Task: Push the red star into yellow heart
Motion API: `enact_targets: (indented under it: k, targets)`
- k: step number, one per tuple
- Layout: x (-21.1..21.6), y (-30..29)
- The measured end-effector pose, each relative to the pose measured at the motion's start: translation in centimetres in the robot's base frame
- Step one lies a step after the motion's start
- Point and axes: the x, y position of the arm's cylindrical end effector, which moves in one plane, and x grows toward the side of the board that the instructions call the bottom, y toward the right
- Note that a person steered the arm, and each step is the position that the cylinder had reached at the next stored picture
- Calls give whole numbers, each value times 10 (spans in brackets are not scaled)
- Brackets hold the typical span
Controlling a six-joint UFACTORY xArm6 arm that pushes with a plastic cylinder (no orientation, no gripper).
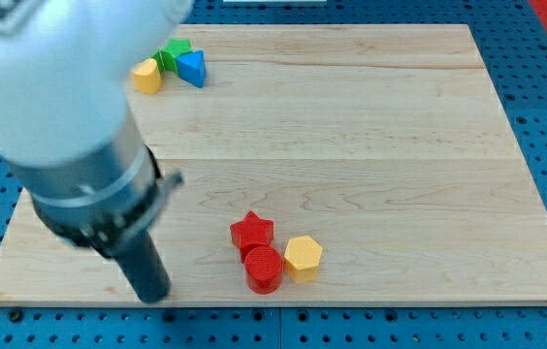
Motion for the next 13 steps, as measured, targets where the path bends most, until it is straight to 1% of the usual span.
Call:
enact_targets:
  k: [1,3,4,5,6,7,9,10,11,12,13]
  targets:
    - [2,12]
    - [0,142]
    - [-19,148]
    - [-40,131]
    - [0,125]
    - [-10,116]
    - [-114,61]
    - [-133,21]
    - [-171,-19]
    - [-222,-44]
    - [-257,-52]
